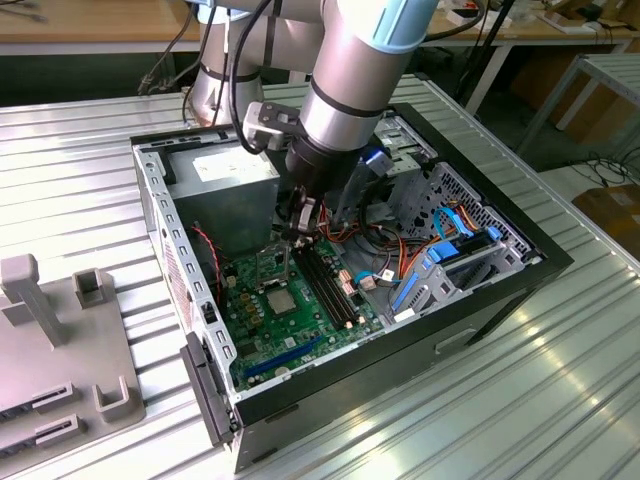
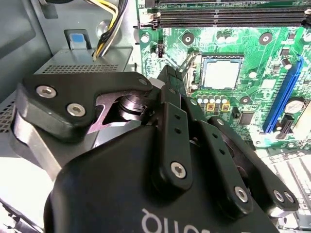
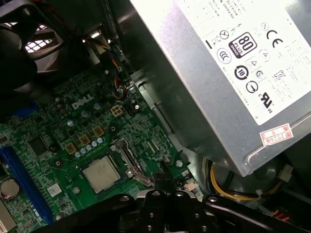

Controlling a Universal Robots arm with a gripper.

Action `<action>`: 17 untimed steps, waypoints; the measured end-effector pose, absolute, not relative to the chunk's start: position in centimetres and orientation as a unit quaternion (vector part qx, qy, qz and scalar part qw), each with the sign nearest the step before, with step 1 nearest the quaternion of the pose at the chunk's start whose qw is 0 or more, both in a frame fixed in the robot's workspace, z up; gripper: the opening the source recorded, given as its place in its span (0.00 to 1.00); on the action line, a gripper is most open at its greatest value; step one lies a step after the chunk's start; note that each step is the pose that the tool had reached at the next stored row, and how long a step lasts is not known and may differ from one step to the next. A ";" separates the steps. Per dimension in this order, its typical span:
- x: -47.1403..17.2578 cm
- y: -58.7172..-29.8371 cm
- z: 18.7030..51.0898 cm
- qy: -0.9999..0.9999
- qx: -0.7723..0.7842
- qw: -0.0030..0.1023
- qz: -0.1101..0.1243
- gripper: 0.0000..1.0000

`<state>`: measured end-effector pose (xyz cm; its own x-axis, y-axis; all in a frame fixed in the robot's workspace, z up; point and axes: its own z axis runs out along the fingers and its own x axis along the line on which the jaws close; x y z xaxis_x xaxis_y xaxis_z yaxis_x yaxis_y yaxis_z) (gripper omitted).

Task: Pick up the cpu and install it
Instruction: 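Close the cpu cover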

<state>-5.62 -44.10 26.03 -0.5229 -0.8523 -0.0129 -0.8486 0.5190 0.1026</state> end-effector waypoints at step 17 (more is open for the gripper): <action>-5.6 -44.4 26.1 -0.868 0.494 0.016 -0.054 0.11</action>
<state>-5.65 -44.36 26.06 -0.5116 -0.8588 -0.0257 -0.8553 0.5062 0.1101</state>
